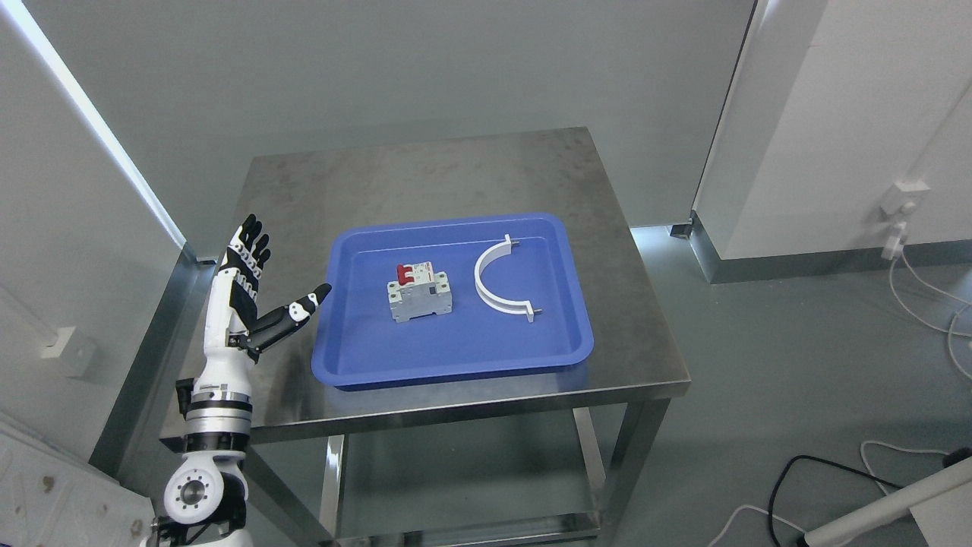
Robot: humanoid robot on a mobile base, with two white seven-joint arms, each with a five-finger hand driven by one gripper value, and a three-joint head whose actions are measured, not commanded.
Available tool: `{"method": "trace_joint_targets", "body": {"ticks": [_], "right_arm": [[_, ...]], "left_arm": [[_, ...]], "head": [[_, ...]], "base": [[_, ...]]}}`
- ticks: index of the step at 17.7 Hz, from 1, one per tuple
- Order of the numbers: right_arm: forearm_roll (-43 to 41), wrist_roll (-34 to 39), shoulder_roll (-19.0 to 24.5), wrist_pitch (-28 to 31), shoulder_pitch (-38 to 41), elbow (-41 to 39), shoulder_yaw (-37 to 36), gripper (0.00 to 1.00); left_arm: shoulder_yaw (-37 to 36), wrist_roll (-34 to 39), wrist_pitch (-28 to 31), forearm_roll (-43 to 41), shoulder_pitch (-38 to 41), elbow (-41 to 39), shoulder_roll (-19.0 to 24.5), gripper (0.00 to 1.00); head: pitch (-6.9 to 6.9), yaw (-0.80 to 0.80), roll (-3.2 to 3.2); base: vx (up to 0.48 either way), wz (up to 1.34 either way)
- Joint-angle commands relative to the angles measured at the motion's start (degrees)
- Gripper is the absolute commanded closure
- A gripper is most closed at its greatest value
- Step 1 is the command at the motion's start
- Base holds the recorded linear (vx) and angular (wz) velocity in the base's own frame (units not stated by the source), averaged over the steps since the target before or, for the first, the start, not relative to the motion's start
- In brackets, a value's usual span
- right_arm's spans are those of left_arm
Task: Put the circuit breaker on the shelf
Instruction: 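Reach the left hand toward the grey circuit breaker in the blue tray, then close the left hand around the circuit breaker and lift it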
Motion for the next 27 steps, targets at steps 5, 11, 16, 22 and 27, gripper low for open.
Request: {"method": "trace_joint_targets", "body": {"ticks": [5,11,16,22,27], "right_arm": [[0.00,0.00,-1.00,3.38,0.00,0.00,1.14,0.00],[0.00,0.00,-1.00,3.38,0.00,0.00,1.14,0.00],[0.00,0.00,-1.00,3.38,0.00,0.00,1.14,0.00],[0.00,0.00,-1.00,3.38,0.00,0.00,1.14,0.00],[0.00,0.00,-1.00,3.38,0.00,0.00,1.14,0.00]], "left_arm": [[-1.45,-10.61,-1.99,0.62,-2.64,-0.35,1.66,0.00],[-5.74,-24.34,10.55,-11.24,-10.82,0.53,12.72,0.04],[-12.61,-28.38,20.15,-14.94,-16.63,2.64,15.21,0.07],[-17.88,-32.70,24.45,-14.85,-19.09,2.64,13.72,0.09],[-20.00,-32.53,26.75,-22.66,-18.39,4.13,11.53,0.11]], "head": [[0.00,0.00,0.00],[0.00,0.00,0.00],[0.00,0.00,0.00],[0.00,0.00,0.00],[0.00,0.00,0.00]], "base": [[0.000,0.00],[0.000,0.00],[0.000,0.00],[0.000,0.00],[0.000,0.00]]}}
